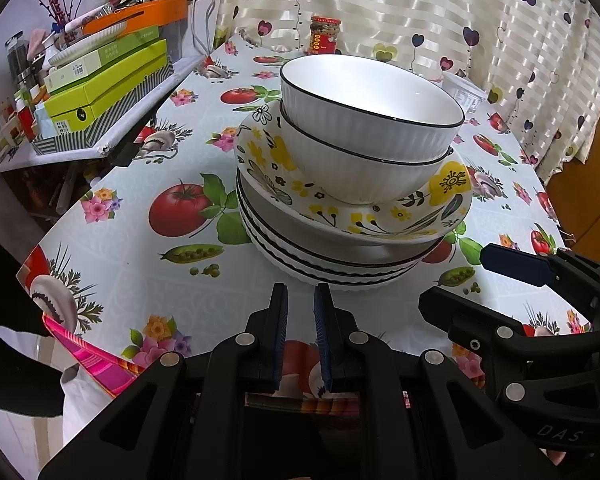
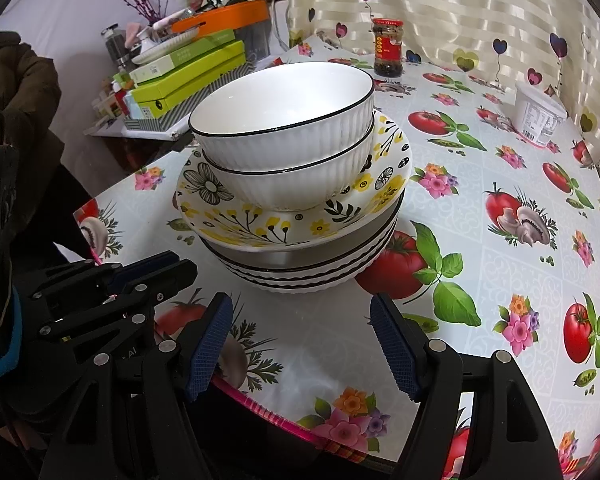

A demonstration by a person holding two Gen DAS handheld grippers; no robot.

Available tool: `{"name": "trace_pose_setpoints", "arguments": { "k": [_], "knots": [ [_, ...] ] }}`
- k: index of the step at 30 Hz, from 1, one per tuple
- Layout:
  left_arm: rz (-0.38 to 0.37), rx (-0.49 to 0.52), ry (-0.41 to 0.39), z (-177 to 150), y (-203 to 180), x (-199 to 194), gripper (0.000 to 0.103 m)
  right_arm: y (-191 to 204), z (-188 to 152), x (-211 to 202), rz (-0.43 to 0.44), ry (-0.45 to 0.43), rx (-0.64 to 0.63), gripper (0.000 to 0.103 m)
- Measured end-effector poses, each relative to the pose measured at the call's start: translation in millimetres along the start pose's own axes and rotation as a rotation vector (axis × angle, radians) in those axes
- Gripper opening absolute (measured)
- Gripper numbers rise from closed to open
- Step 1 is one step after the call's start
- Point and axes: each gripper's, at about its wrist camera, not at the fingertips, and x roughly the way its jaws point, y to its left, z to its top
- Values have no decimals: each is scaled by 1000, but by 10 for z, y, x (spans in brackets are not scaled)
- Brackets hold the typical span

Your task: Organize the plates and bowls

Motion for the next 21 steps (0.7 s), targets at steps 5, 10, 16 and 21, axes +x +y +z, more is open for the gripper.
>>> {"name": "trace_pose_setpoints", "arguments": {
  "k": [5, 10, 16, 21],
  "knots": [
    [0, 0, 0, -1, 3, -5, 14, 1, -3, -1, 0, 0, 0, 72],
    [1, 1, -1, 8, 4, -9, 14, 2, -2, 1, 0, 0, 0, 72],
    [3, 2, -3, 11, 9, -15, 14, 2, 10, 4, 0, -1, 0, 72],
    [5, 3, -3, 13, 11, -18, 14, 4, 6, 6, 1, 0, 1, 72]
  ]
}}
